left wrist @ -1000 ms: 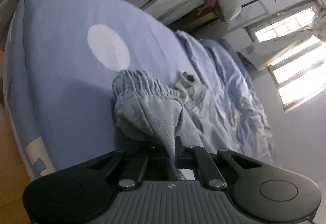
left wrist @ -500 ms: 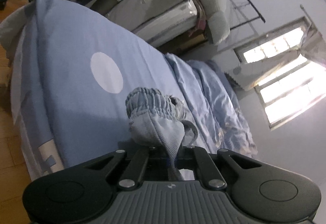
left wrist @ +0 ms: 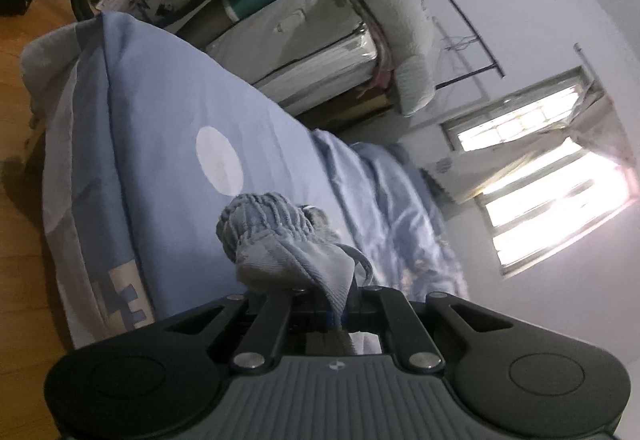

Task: Fold clothes

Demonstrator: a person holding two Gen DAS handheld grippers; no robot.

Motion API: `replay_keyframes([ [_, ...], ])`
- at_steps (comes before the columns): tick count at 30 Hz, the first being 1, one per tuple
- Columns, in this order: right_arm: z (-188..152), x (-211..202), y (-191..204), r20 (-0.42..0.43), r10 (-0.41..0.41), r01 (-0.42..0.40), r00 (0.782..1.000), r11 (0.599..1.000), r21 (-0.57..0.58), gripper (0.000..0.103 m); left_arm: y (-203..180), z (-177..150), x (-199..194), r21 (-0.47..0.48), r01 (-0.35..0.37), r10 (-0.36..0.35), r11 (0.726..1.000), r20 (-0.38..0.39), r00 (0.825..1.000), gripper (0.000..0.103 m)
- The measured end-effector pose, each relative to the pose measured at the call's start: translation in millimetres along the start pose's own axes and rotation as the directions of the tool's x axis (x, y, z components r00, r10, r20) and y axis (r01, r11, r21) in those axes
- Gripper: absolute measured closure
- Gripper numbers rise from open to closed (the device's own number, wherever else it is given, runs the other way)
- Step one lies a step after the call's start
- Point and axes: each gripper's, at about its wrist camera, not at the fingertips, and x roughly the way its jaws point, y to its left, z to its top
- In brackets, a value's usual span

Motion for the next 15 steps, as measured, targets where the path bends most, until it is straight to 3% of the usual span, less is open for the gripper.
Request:
replay_keyframes([
  [7,33.8,33.7,37.6,0.009,0.05,-0.05,0.999,0.999,-0.012,0.101,-42.1,5.7,31.3,-0.019,-0.047,0.048,0.999,0.01,0.999,0.102],
  [15,98.7,102.0,87.9,0.027,0.084,-0.084,0.996,0.996,-0.003,0.101,-102.2,11.6,91.2,-0.003,-0.123,0.123,0.992,0.029,0.992,0.102],
])
